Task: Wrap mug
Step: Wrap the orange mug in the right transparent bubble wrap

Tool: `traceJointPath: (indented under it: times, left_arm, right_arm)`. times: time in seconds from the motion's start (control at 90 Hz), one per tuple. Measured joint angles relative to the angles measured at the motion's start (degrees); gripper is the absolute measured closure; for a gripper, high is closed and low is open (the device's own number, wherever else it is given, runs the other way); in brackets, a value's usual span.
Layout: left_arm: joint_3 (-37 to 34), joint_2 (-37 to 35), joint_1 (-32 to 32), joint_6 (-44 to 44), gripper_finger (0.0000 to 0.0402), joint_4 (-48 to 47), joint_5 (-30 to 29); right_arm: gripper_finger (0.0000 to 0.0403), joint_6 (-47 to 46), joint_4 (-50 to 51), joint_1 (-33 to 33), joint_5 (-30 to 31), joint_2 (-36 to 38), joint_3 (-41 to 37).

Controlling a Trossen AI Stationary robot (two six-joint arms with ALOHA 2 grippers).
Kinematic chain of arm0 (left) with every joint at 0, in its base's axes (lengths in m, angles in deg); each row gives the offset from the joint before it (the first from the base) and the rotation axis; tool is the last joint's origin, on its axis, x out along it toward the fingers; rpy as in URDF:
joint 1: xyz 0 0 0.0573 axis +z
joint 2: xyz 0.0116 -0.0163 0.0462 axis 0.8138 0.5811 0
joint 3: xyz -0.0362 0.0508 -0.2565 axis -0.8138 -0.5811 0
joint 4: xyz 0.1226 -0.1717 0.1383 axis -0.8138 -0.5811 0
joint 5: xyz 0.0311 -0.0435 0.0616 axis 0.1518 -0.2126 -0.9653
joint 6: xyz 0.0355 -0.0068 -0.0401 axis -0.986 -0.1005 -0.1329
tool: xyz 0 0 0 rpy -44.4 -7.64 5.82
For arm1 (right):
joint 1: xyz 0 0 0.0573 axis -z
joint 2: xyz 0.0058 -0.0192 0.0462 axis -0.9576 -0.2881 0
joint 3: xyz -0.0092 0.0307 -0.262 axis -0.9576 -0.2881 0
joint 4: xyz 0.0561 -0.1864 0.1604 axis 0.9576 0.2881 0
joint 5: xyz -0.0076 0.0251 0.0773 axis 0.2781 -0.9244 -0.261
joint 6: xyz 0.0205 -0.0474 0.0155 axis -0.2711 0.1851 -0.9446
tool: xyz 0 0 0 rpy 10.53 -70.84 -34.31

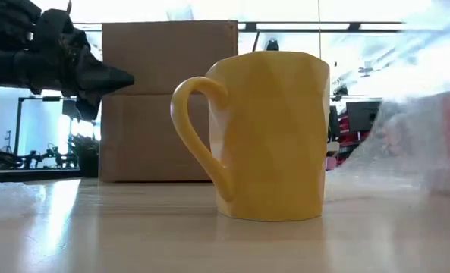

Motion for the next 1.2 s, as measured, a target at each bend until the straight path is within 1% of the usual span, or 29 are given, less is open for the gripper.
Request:
traceJointPath:
  times: [0.122, 0.189, 0.322, 0.478, 0.633, 0.711, 0.8, 0.9, 1.033, 1.122, 1.2]
  left_arm:
    - [0.0, 0.2, 0.0, 0.0, 0.0402, -0.1, 0.0]
    - [0.0, 0.5, 0.0, 0.0, 0.0402, -0.1, 0.1]
    - [0.0, 1.3, 0.0, 0.0, 0.0402, 0.0, 0.6]
    - [0.2, 2.3, 0.0, -0.1, 0.0402, 0.7, 2.7]
    - [2.8, 4.2, 0.0, -0.8, 0.0402, -0.2, 5.4]
    - [5.1, 5.6, -0.1, -1.4, 0.0402, -2.5, 6.5]
    - [8.2, 6.9, -0.1, -1.6, 0.0402, -8.3, 8.4]
    - [12.1, 7.7, -0.7, -1.7, 0.0402, -18.3, 9.5]
    - [17.4, 7.4, -1.5, -1.5, 0.0402, -34.3, 9.2]
    - [21.3, 6.4, -2.4, -0.4, 0.0402, -45.0, 9.2]
    - [25.1, 5.5, -3.3, 0.0, 0.0402, -51.7, 11.4]
  right_arm:
    - [0.0403, -1.6, 0.4, 1.3, 8.0, 1.8, -1.4]
    - [0.0403, -2.4, 0.4, 3.0, 9.3, 2.2, -2.6]
    - [0.0403, -7.1, 0.3, 6.2, 8.7, 2.5, -7.0]
    - [0.0403, -8.7, 0.4, 9.4, 3.7, 3.7, -12.2]
    - [0.0403, -11.4, -1.0, 11.7, 2.5, 9.1, -15.7]
    - [0.0403, -11.2, -3.2, 12.9, 1.0, 12.4, -17.7]
    - [0.0403, -10.1, -7.8, 14.1, 0.8, 16.0, -20.8]
    - [0.0403, -8.6, -13.6, 15.0, 0.3, 18.5, -25.6]
    - [0.0403, -7.2, -18.7, 15.4, -1.5, 19.8, -31.4]
    - [0.0403, -5.8, -20.4, 15.5, -2.7, 19.8, -33.6]
    - [0.0403, -4.2, -21.3, 15.8, -3.1, 19.8, -34.5]
